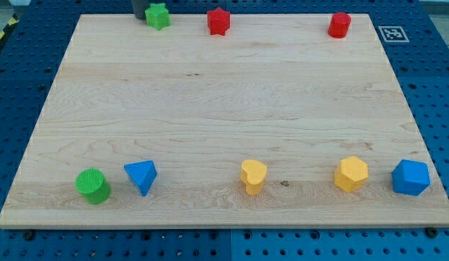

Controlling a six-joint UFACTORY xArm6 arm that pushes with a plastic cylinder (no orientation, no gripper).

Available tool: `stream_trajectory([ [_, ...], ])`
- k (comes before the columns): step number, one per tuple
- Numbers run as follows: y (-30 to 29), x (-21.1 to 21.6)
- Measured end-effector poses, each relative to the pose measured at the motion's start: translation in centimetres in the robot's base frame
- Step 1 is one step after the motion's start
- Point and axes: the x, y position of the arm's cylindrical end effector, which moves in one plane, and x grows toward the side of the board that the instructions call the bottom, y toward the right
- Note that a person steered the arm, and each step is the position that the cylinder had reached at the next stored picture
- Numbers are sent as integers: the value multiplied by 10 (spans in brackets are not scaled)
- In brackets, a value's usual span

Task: Push the green star closer to the red star

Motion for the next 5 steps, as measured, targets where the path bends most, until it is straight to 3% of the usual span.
stream_trajectory([
  [5,80,2],
])
